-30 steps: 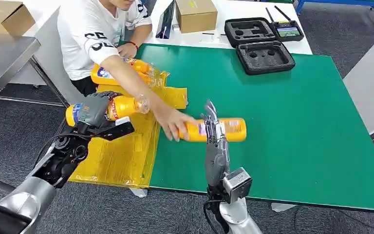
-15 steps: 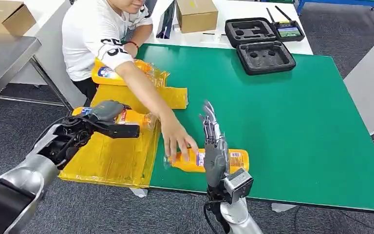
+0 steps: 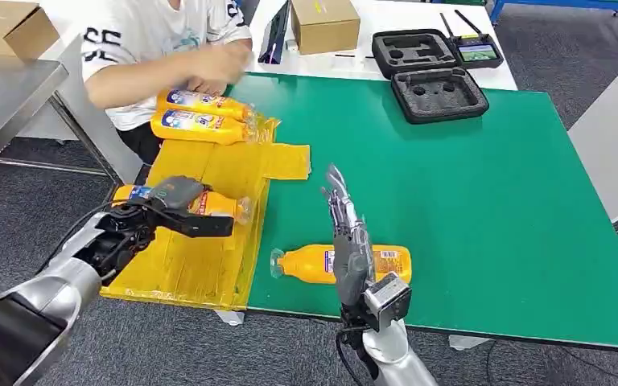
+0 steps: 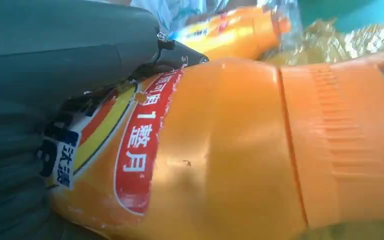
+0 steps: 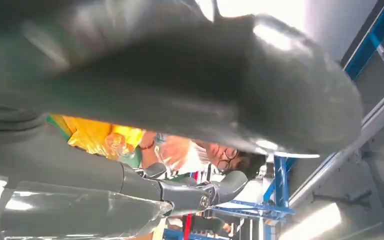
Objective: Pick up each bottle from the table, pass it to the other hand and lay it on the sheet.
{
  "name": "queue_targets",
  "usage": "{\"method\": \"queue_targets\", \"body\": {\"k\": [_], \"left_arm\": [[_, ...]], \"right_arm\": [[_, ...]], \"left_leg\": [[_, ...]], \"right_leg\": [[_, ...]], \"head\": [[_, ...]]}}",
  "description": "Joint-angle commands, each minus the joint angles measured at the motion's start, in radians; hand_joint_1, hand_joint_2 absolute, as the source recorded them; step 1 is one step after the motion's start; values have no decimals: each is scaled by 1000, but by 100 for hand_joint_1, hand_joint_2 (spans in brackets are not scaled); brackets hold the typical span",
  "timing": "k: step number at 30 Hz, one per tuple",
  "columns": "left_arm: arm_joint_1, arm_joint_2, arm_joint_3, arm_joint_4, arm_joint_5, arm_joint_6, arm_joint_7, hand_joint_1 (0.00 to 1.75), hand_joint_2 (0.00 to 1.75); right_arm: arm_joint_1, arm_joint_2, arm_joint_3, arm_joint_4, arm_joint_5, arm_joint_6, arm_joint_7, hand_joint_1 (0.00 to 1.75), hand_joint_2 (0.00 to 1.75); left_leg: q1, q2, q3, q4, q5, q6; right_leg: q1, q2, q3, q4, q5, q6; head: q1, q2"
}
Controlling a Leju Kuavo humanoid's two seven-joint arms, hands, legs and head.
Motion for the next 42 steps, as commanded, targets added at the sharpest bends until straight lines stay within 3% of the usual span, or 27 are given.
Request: {"method": "queue_targets", "body": {"k": [1, 9, 13, 14, 15, 16, 17, 21, 22, 35, 37, 39, 40, 41, 42], "left_arm": [[9, 2, -37, 83, -24, 14, 24, 175, 175], [11, -1, -34, 112, -30, -3, 27, 175, 175], [-18, -9, -20, 158, -14, -87, 11, 161, 175], [-27, -9, -16, 168, -7, -110, 5, 147, 175], [-36, -8, -14, 180, -1, -145, -7, 44, 175], [-43, -7, -15, 190, 1, -173, -14, 14, 175], [-46, -6, -13, 196, 6, -188, -16, 2, 175], [-47, -18, 24, 214, 58, -251, -57, 0, 175], [-44, -25, 30, 218, 66, -260, -54, 0, 0], [-23, -33, 84, 211, 123, -248, -64, 0, 0], [-16, -30, 95, 205, 136, -229, -72, 0, 0], [-3, -11, 113, 187, 161, -197, -101, 0, 0], [3, -7, 126, 178, 173, -179, -108, 0, 0], [11, -4, 138, 166, 186, -155, -126, 0, 0], [17, -6, 157, 157, 203, -136, -128, 0, 0]], "right_arm": [[-59, -20, 12, 92, 0, 12, 0, 0, 0], [-64, -19, 23, 104, -1, 17, 0, 0, 0], [-86, -9, 26, 137, -7, 19, 0, 0, 0], [-91, -7, 25, 144, -9, 21, 0, 0, 0], [-97, -4, 26, 154, -12, 25, 0, 0, 0], [-101, 0, 26, 163, -15, 27, 0, 0, 0], [-103, 1, 27, 168, -18, 31, 0, 0, 0], [-108, 9, 33, 183, -19, 36, 0, 0, 0], [-106, 9, 34, 181, -19, 37, 0, 0, 0], [-100, -4, 41, 166, 22, 13, 12, 0, 0], [-112, -29, 64, 168, 133, -38, 68, 0, 0], [-123, -75, 82, 147, 430, -94, 249, 0, 0], [-123, -85, 76, 140, 496, -94, 297, 0, 0], [-117, -101, 69, 112, 579, -63, 352, 0, 175], [-109, -113, 54, 85, 646, -51, 398, 0, 175]], "left_leg": [[0, 2, 6, -1, -2, 1], [0, 1, 4, -1, -1, 1], [0, 2, 6, 0, -2, 1], [1, 2, 8, 0, -3, 1], [0, 2, 6, 0, -3, 1], [0, 1, 4, 0, -1, 1], [0, 2, 6, 0, -3, 1], [0, 3, 8, -1, -2, 1], [0, 2, 6, -1, -2, 1], [0, 1, 10, -1, -2, 1], [0, 1, 9, -1, -1, 1], [0, 2, 11, -2, -2, 1], [0, 2, 15, -2, -4, 2], [0, 3, 15, -2, -4, 2], [0, 3, 14, -2, -4, 2]], "right_leg": [[1, 1, 6, -1, -2, -2], [0, 1, 4, -1, -1, -1], [1, 1, 6, -1, -2, -2], [1, 1, 8, -1, -2, -3], [1, 1, 6, 0, -2, -2], [1, 1, 4, -1, -1, -2], [1, 2, 6, -1, -2, -2], [1, 2, 7, -1, -1, -2], [0, 1, 6, -1, -1, -1], [1, 0, 10, -2, -1, -2], [0, 0, 9, -1, -1, -1], [1, 1, 11, -2, -1, -2], [1, 1, 15, -3, -3, -3], [1, 2, 15, -3, -3, -3], [1, 1, 14, -3, -2, -3]], "head": [[0, 0], [0, 0], [0, 0], [0, 0], [0, 0], [0, 0], [0, 0], [-1, 0], [0, 0], [0, 0], [0, 0], [0, 0], [0, 0], [0, 0], [0, 0]]}}
